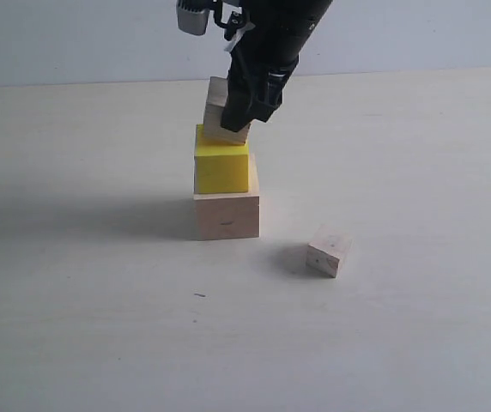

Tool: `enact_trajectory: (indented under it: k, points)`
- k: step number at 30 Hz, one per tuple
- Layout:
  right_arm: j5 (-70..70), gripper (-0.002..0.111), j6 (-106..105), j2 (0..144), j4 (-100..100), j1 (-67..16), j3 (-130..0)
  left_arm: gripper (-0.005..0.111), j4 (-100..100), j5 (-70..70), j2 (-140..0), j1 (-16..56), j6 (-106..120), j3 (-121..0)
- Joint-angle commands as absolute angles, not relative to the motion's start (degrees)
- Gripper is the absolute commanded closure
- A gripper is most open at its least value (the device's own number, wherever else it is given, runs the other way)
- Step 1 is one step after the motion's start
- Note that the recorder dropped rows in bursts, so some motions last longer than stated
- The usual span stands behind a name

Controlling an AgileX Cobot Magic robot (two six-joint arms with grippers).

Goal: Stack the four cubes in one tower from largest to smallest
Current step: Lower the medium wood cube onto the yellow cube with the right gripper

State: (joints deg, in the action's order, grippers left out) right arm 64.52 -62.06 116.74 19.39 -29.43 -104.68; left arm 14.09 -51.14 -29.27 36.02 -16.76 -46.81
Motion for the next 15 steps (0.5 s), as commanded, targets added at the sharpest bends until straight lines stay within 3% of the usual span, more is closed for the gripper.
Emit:
enact_trajectory:
  k: [1, 15]
  points:
    - [64.77, 0.108, -61.45, 115.58, 18.68, -30.03, -105.05, 0.107, 14.33, -51.24, -29.44, 35.92, -16.55, -46.66]
    - [64.11, 0.108, -60.83, 115.24, 16.89, -31.33, -105.05, 0.107, 14.02, -51.45, -29.44, 35.92, -16.56, -46.66]
